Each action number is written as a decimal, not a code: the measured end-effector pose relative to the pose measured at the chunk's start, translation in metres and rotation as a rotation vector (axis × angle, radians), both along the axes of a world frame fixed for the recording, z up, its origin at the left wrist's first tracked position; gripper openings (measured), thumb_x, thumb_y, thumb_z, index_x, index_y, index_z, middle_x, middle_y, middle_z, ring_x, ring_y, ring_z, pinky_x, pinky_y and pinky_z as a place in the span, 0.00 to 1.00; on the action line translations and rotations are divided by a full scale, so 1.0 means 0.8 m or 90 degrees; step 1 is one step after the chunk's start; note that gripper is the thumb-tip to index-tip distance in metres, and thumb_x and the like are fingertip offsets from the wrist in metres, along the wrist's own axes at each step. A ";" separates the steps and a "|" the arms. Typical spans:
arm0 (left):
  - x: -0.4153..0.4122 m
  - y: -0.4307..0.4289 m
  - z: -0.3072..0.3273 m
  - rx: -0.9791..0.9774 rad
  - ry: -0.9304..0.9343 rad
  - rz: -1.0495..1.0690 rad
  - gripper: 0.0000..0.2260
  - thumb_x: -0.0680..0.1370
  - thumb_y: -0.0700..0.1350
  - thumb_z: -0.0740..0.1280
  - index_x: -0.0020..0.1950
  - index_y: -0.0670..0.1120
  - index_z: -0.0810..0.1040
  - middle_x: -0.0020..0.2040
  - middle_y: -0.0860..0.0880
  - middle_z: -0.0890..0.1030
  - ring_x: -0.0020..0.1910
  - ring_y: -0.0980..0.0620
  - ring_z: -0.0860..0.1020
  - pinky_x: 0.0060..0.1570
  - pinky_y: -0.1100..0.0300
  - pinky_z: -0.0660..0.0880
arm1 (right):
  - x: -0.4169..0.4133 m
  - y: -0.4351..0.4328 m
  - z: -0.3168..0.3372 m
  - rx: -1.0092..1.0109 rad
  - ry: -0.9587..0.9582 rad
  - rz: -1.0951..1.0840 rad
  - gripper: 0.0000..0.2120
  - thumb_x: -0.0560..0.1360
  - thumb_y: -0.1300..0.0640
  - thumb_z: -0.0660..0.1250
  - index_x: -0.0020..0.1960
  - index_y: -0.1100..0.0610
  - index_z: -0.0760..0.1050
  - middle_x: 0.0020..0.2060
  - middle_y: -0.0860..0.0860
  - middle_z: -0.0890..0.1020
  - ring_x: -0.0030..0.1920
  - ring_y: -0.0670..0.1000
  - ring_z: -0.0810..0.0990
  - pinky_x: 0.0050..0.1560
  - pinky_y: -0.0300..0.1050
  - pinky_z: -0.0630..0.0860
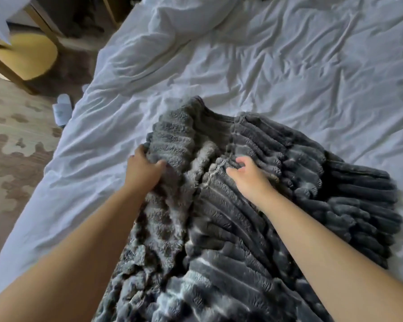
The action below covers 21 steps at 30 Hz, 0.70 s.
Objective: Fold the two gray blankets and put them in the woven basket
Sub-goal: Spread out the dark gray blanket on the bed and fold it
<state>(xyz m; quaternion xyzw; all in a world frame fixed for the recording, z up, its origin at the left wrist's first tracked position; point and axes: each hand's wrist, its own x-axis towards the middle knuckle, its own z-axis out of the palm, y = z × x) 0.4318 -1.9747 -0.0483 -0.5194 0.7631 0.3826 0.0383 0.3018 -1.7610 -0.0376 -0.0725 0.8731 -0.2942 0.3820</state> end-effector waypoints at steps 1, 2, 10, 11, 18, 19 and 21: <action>-0.005 -0.003 -0.007 0.046 -0.002 -0.005 0.30 0.75 0.49 0.68 0.75 0.49 0.62 0.66 0.42 0.74 0.57 0.43 0.77 0.51 0.56 0.72 | 0.004 -0.013 -0.012 0.001 -0.044 0.009 0.35 0.73 0.41 0.65 0.75 0.48 0.54 0.63 0.52 0.72 0.53 0.55 0.77 0.53 0.49 0.73; -0.008 -0.001 -0.012 0.081 0.003 -0.031 0.29 0.75 0.49 0.69 0.74 0.50 0.63 0.65 0.43 0.76 0.55 0.45 0.78 0.49 0.60 0.71 | 0.012 -0.022 -0.023 0.029 -0.072 0.040 0.42 0.72 0.41 0.66 0.77 0.45 0.45 0.63 0.52 0.70 0.51 0.55 0.77 0.50 0.49 0.75; 0.065 0.110 -0.013 0.288 -0.024 -0.348 0.29 0.71 0.36 0.62 0.68 0.60 0.72 0.53 0.52 0.81 0.30 0.59 0.78 0.29 0.69 0.73 | 0.081 0.008 -0.055 0.078 -0.107 0.002 0.19 0.74 0.54 0.60 0.64 0.42 0.69 0.40 0.48 0.79 0.35 0.49 0.75 0.31 0.41 0.71; 0.082 0.124 -0.012 0.291 -0.044 -0.366 0.29 0.71 0.37 0.63 0.69 0.59 0.71 0.53 0.53 0.81 0.36 0.59 0.79 0.34 0.72 0.73 | 0.090 0.019 -0.045 0.084 -0.131 0.013 0.16 0.72 0.53 0.60 0.58 0.42 0.71 0.39 0.49 0.80 0.34 0.50 0.77 0.30 0.41 0.71; 0.130 0.149 0.003 0.337 -0.174 -0.467 0.26 0.71 0.65 0.67 0.62 0.51 0.74 0.58 0.51 0.79 0.55 0.55 0.77 0.53 0.65 0.71 | 0.127 0.080 0.023 0.235 -0.334 0.306 0.17 0.76 0.47 0.58 0.61 0.55 0.69 0.33 0.51 0.78 0.26 0.48 0.75 0.28 0.40 0.73; 0.121 0.145 0.010 0.313 -0.157 -0.440 0.24 0.70 0.68 0.66 0.54 0.52 0.76 0.52 0.52 0.81 0.50 0.54 0.79 0.47 0.64 0.73 | 0.117 0.075 0.031 0.245 -0.357 0.352 0.20 0.77 0.44 0.57 0.62 0.56 0.69 0.34 0.51 0.79 0.27 0.48 0.76 0.28 0.40 0.74; 0.098 0.134 0.020 0.227 -0.082 -0.339 0.20 0.69 0.68 0.66 0.45 0.51 0.77 0.41 0.55 0.81 0.42 0.55 0.80 0.36 0.67 0.71 | 0.084 0.056 0.041 0.273 -0.350 0.407 0.25 0.79 0.39 0.53 0.62 0.58 0.70 0.35 0.51 0.80 0.28 0.48 0.76 0.27 0.39 0.74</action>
